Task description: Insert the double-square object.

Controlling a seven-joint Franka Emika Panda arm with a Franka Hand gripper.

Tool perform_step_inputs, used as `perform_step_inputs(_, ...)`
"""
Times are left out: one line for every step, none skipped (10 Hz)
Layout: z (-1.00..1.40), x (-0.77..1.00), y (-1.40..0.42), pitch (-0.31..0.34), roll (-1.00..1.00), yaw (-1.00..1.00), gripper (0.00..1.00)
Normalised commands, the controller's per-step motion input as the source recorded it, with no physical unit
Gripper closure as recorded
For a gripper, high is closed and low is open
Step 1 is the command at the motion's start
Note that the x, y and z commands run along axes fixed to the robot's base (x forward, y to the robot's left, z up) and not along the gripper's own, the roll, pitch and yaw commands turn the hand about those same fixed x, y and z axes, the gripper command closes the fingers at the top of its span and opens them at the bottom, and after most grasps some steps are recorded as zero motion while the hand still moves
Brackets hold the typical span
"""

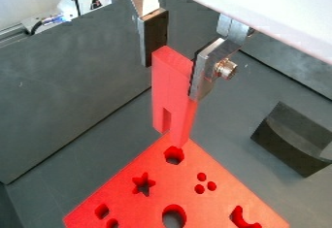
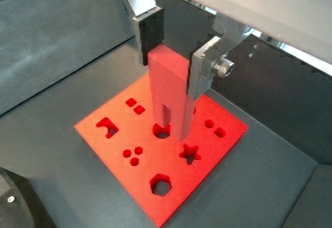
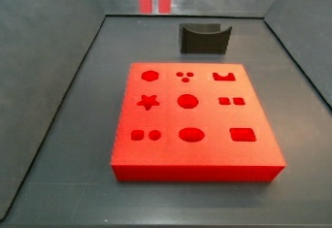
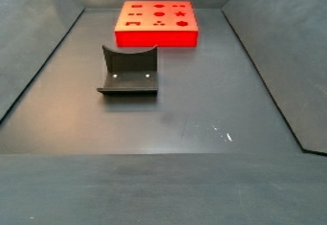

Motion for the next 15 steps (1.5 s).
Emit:
perform_step_inputs(-0.27, 0.11, -0.09, -0.096, 0.0, 0.0, 1.0)
perform_step_inputs(-0.52, 0.06, -0.15, -0.094, 0.09, 0.0, 1.0)
perform_step_inputs(-0.71, 0.09, -0.19, -0.114, 0.06, 0.0, 1.0)
perform_step_inputs(-0.65, 0.06, -0.18, -0.141, 0.01, 0.0, 1.0)
perform_step_inputs(-0.7, 0.11, -0.21, -0.167, 0.03, 0.0, 1.0)
perform_step_inputs(-0.46, 0.54, -0.27, -0.07, 0.07, 0.04, 1.0)
perform_step_inputs(-0.3, 0.91, -0.31, -0.05, 0.02, 0.04, 1.0)
perform_step_inputs(-0.28, 0.96, -0.24, -0.124, -0.01, 0.05, 1.0)
perform_step_inputs(-0.26, 0.95, -0.23, -0.133, -0.01, 0.05, 1.0)
perform_step_inputs(-0.25, 0.97, -0.21, -0.111, 0.0, 0.06, 1.0)
perform_step_inputs(-0.24, 0.98, -0.21, -0.1, 0.0, 0.06, 1.0)
perform_step_inputs(-0.2, 0.99, -0.19, -0.087, 0.0, 0.07, 1.0)
perform_step_inputs(-0.04, 1.0, -0.21, 0.0, 0.04, 0.08, 1.0)
perform_step_inputs(0.0, 1.0, -0.11, 0.01, 0.17, 0.05, 1.0)
perform_step_inputs(-0.06, 1.0, 0.0, 0.086, 0.28, 0.0, 1.0)
